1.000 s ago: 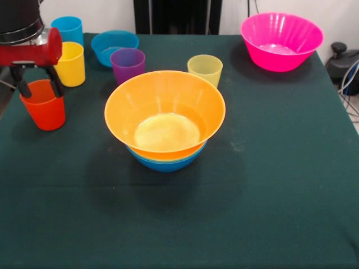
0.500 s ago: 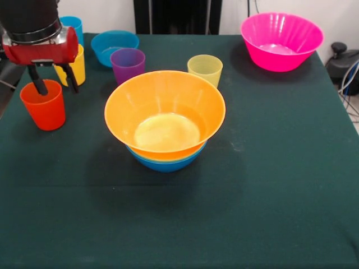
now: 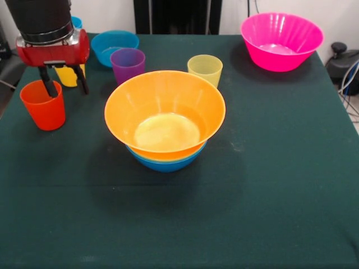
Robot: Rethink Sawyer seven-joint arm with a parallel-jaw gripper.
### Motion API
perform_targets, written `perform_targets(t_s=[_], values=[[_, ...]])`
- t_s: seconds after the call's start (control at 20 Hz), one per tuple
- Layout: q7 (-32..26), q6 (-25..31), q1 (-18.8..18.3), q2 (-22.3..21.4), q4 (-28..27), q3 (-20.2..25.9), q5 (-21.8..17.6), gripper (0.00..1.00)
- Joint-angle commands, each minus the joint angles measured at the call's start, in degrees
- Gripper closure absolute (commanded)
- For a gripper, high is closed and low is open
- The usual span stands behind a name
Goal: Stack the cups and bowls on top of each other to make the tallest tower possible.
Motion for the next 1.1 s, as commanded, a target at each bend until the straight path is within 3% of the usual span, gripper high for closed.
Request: perform_targets(t_s=[0.05,0.3,1.1], values=[[0.26,-4.96,-0.34,1.12,4.65,-4.10,-1.87,0.00],[-0.68,-5.06,-1.73,2.29,4.80,-3.97,-0.29,0.00],[-1.70,-4.62,-2.71,2.86,3.83,-4.01,-1.07,0.00]])
